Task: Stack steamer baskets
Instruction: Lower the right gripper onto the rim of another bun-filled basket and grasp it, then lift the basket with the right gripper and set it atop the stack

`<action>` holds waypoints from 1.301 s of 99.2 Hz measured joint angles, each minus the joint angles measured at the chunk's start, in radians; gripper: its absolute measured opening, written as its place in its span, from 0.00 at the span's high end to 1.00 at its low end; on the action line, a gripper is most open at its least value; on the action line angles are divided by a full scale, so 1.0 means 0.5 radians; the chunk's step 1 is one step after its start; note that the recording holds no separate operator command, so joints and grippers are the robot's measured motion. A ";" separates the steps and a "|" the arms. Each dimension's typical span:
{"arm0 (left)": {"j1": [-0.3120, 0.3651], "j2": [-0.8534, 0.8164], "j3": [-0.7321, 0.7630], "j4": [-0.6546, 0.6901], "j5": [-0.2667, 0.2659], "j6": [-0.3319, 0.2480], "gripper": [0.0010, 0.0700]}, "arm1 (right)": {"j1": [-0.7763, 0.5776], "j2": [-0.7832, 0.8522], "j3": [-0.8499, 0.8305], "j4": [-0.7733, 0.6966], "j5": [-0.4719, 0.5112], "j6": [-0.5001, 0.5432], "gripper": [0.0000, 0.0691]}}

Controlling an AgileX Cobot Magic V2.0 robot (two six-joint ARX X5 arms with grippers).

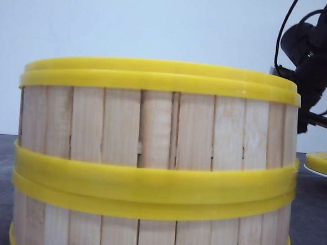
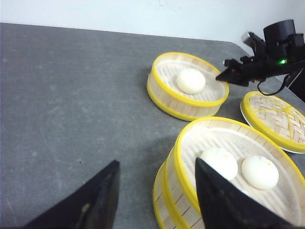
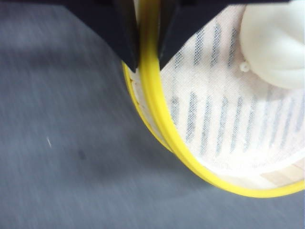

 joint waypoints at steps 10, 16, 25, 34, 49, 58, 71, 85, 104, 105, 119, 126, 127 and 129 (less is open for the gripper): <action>0.000 0.000 0.000 0.000 0.001 0.000 0.59 | 0.000 -0.093 0.021 -0.055 -0.024 0.007 0.94; 0.000 0.000 0.000 0.000 0.000 0.000 0.59 | 0.000 -0.189 0.021 -0.100 -0.039 -0.005 0.94; 0.000 0.000 0.000 0.000 0.001 0.000 0.59 | -0.001 -0.369 0.021 -0.176 -0.046 -0.046 0.94; 0.000 0.000 0.000 0.000 0.000 0.000 0.59 | 0.001 -0.571 0.031 -0.269 -0.053 -0.112 0.94; 0.000 0.000 0.000 0.000 0.000 0.000 0.59 | 0.024 -0.913 0.036 -0.440 -0.123 -0.247 0.94; 0.000 0.000 0.000 0.000 0.000 0.000 0.59 | 0.041 -1.101 0.036 -0.583 -0.223 -0.297 0.94; 0.000 0.000 0.000 0.001 0.000 0.000 0.59 | 0.092 -1.322 0.040 -0.829 -0.325 -0.343 0.94; 0.000 0.000 0.000 0.000 0.000 0.000 0.59 | 0.163 -1.456 0.040 -1.054 -0.414 -0.369 0.94; 0.000 0.000 0.000 0.000 0.001 0.000 0.59 | 0.304 -1.599 0.040 -1.220 -0.433 -0.397 0.94; 0.000 0.000 0.000 0.000 0.001 0.000 0.59 | 0.314 -1.603 0.041 -1.232 -0.433 -0.400 0.94; 0.000 0.000 0.000 0.000 0.001 0.000 0.59 | 0.438 -1.611 0.043 -1.442 -0.428 -0.462 0.94; 0.000 0.000 0.000 0.000 0.001 0.000 0.59 | 0.509 -1.604 0.043 -1.499 -0.402 -0.509 0.94; 0.000 0.000 0.000 0.001 0.001 0.000 0.59 | 0.513 -1.603 0.043 -1.501 -0.401 -0.512 0.94; 0.000 0.000 0.000 0.000 0.001 0.000 0.59 | 0.539 -1.603 0.042 -1.502 -0.395 -0.521 0.94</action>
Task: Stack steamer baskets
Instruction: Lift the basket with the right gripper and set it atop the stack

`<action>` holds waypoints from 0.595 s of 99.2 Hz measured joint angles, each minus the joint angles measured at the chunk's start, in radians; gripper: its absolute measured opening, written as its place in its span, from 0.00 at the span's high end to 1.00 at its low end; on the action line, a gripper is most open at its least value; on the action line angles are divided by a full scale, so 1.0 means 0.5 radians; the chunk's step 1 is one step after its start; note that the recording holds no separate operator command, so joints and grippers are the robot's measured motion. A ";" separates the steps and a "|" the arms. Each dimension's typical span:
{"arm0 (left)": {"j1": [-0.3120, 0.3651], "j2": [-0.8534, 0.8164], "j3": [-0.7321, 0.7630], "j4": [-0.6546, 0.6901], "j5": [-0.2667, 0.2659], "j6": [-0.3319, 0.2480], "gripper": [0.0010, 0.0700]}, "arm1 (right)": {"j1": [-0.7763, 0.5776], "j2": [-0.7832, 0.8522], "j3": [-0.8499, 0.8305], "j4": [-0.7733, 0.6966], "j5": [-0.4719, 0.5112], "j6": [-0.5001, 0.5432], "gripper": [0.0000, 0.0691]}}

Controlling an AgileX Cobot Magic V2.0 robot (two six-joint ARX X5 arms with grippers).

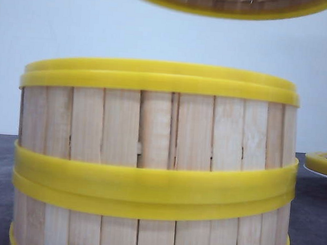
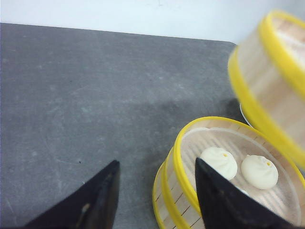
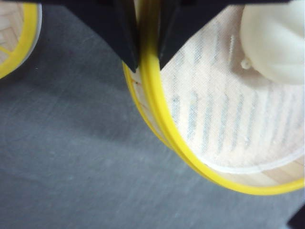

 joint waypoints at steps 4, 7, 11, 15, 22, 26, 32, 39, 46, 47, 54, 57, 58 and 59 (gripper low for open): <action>0.000 0.000 0.000 0.000 0.000 0.000 0.59 | 0.036 0.001 0.000 0.003 0.010 -0.011 0.94; 0.000 0.000 0.000 0.000 -0.001 0.000 0.59 | 0.064 0.001 -0.002 0.006 0.021 -0.015 0.94; 0.000 0.000 0.000 0.000 0.000 0.000 0.59 | 0.101 0.001 -0.007 0.011 0.045 -0.018 0.94; 0.000 0.000 0.000 0.000 -0.001 0.000 0.59 | 0.136 0.001 -0.016 0.013 0.080 -0.024 0.94; 0.000 0.000 0.000 0.000 0.000 0.000 0.59 | 0.188 0.001 -0.053 0.034 0.125 -0.029 0.94; 0.000 0.000 0.000 0.000 0.000 0.000 0.59 | 0.212 0.001 -0.088 0.053 0.130 -0.032 0.94; 0.000 0.000 0.000 0.000 -0.001 0.000 0.59 | 0.243 0.005 -0.143 0.074 0.134 -0.034 0.94; 0.000 0.000 0.000 0.001 0.000 0.000 0.59 | 0.272 0.023 -0.193 0.109 0.138 -0.034 0.94; 0.000 0.000 0.000 0.000 0.000 0.000 0.59 | 0.291 0.031 -0.235 0.169 0.156 -0.034 0.94; 0.000 0.000 0.000 0.000 0.000 0.000 0.59 | 0.295 0.031 -0.240 0.180 0.156 -0.034 0.94; 0.000 0.000 0.000 0.000 0.000 0.000 0.59 | 0.314 0.040 -0.263 0.229 0.163 -0.031 0.94; 0.000 0.000 0.000 0.000 0.000 0.000 0.59 | 0.321 0.047 -0.265 0.236 0.160 -0.030 0.94; 0.000 0.000 0.000 0.000 0.000 0.000 0.59 | 0.324 0.050 -0.265 0.237 0.161 -0.030 0.94; 0.000 0.000 0.000 0.000 0.000 0.000 0.59 | 0.327 0.053 -0.265 0.237 0.161 -0.030 0.94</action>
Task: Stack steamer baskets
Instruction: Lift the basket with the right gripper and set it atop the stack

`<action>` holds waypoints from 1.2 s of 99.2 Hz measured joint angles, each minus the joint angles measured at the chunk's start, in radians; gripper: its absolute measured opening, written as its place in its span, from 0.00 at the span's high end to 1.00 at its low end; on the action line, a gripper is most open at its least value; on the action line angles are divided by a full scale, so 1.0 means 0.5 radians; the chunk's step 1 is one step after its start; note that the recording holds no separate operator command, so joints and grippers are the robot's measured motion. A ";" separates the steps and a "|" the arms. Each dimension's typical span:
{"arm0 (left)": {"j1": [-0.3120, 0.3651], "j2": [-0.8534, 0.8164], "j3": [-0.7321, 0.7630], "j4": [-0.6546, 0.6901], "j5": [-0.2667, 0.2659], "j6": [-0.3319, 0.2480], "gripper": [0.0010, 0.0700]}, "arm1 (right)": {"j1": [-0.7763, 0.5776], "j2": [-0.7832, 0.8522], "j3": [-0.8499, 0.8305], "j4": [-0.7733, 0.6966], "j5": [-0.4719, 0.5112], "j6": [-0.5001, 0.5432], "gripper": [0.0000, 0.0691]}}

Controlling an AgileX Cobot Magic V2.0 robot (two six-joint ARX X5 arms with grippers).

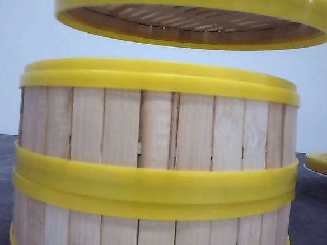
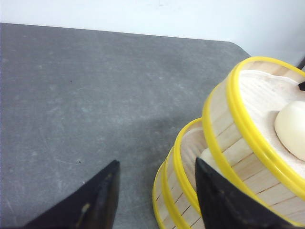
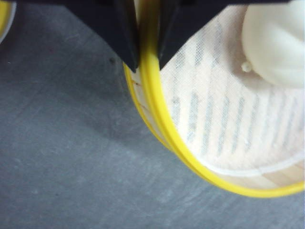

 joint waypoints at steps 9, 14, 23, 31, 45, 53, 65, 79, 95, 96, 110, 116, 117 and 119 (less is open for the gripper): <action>0.000 0.000 0.000 0.000 -0.001 0.000 0.59 | 0.027 0.043 0.000 0.001 -0.004 -0.001 0.94; 0.000 0.000 0.000 0.000 0.000 0.000 0.59 | 0.043 0.073 -0.001 0.012 -0.002 -0.001 0.94; 0.000 0.000 0.000 0.000 0.000 0.000 0.59 | 0.069 0.124 -0.002 0.053 -0.002 -0.002 0.94; 0.000 0.000 0.000 0.000 0.000 0.000 0.59 | 0.080 0.156 -0.004 0.081 -0.005 -0.001 0.94; 0.000 0.000 0.000 -0.001 0.000 0.000 0.59 | 0.080 0.202 -0.004 0.076 -0.005 -0.002 0.94; 0.000 0.000 0.000 -0.001 0.000 0.000 0.59 | 0.079 0.234 -0.004 0.063 -0.005 -0.001 0.94; 0.000 0.000 0.000 -0.002 0.000 0.000 0.59 | 0.079 0.266 -0.005 0.024 -0.008 -0.002 0.94; 0.000 0.000 0.000 -0.001 0.000 0.001 0.59 | 0.089 0.290 -0.005 0.024 -0.029 -0.002 0.94; 0.000 0.000 0.000 -0.001 0.000 0.001 0.59 | 0.095 0.315 -0.005 0.025 -0.031 -0.004 0.94; 0.000 0.000 0.000 -0.001 0.000 0.000 0.59 | 0.095 0.315 -0.005 0.025 -0.031 -0.004 0.94; 0.000 0.000 0.000 -0.004 0.000 0.000 0.59 | 0.094 0.323 -0.005 0.026 -0.020 -0.008 0.94; 0.000 0.000 0.000 -0.014 0.000 0.000 0.59 | 0.095 0.327 -0.005 0.026 0.001 -0.014 0.94; 0.000 0.000 0.000 -0.017 0.000 0.000 0.59 | 0.095 0.327 -0.005 0.026 0.006 -0.014 0.94; 0.000 0.000 0.000 -0.023 0.000 0.001 0.59 | 0.095 0.327 -0.005 0.026 0.017 -0.015 0.94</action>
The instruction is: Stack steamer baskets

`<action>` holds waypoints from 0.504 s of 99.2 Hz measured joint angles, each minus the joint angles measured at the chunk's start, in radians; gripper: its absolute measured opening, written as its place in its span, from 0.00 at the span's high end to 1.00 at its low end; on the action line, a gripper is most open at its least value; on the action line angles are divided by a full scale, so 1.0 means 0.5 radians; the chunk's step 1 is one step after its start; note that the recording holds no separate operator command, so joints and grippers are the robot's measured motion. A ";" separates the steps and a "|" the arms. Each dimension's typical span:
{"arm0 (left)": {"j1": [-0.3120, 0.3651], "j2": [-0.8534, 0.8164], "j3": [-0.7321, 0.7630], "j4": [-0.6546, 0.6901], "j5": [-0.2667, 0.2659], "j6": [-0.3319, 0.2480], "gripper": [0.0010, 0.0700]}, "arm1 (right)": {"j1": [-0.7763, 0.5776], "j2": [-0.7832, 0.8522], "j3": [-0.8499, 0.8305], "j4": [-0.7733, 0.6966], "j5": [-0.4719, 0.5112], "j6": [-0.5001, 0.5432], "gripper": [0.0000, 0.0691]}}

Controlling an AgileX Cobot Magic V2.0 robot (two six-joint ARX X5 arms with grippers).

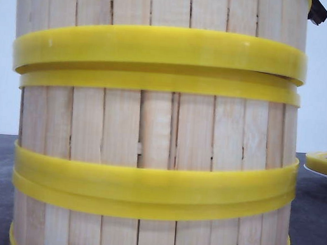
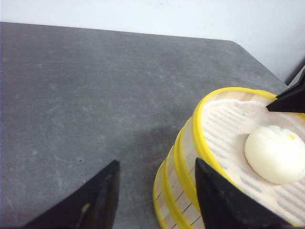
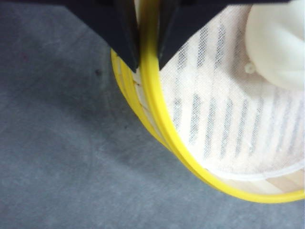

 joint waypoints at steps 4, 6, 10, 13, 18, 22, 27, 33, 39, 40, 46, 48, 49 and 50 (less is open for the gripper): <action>0.000 0.000 0.000 -0.013 -0.001 -0.001 0.59 | -0.001 0.000 0.000 0.001 0.012 0.000 0.94; 0.000 0.000 0.000 -0.018 -0.001 -0.001 0.59 | -0.001 0.000 0.000 0.000 0.014 0.000 0.94; 0.000 0.000 0.000 -0.035 0.000 -0.001 0.59 | -0.001 0.000 0.000 0.000 0.014 -0.001 0.94; 0.000 0.000 0.000 -0.043 0.000 -0.001 0.59 | -0.001 0.000 0.000 -0.001 0.015 -0.001 0.94; 0.000 0.000 0.000 -0.047 0.000 -0.001 0.59 | -0.001 0.000 0.000 -0.001 0.015 -0.001 0.94; 0.000 0.000 0.000 -0.053 -0.001 -0.001 0.59 | -0.001 0.000 0.000 -0.002 0.015 -0.001 0.94; 0.000 0.000 0.000 -0.055 0.000 -0.001 0.59 | -0.001 0.000 0.000 -0.005 0.014 -0.002 0.92; 0.000 0.000 0.000 -0.055 0.000 -0.001 0.59 | -0.001 0.000 0.000 -0.007 0.010 -0.001 0.83; 0.000 0.000 0.000 -0.055 0.000 -0.001 0.59 | -0.001 0.000 0.000 -0.007 0.010 0.000 0.68; 0.000 0.000 0.000 -0.055 0.000 -0.001 0.59 | -0.001 0.000 0.000 -0.007 0.011 0.000 0.66; 0.000 0.000 0.000 -0.055 0.000 0.000 0.59 | -0.001 0.000 0.000 -0.004 0.040 0.000 0.56; 0.000 0.000 0.000 -0.055 0.000 -0.001 0.59 | -0.001 0.000 0.000 -0.002 0.053 0.000 0.55; 0.000 0.000 0.000 -0.055 0.000 -0.001 0.59 | -0.001 0.000 0.000 0.000 0.058 -0.001 0.54; 0.000 0.000 0.000 -0.055 0.000 -0.001 0.59 | -0.001 0.000 0.000 0.002 0.064 -0.001 0.54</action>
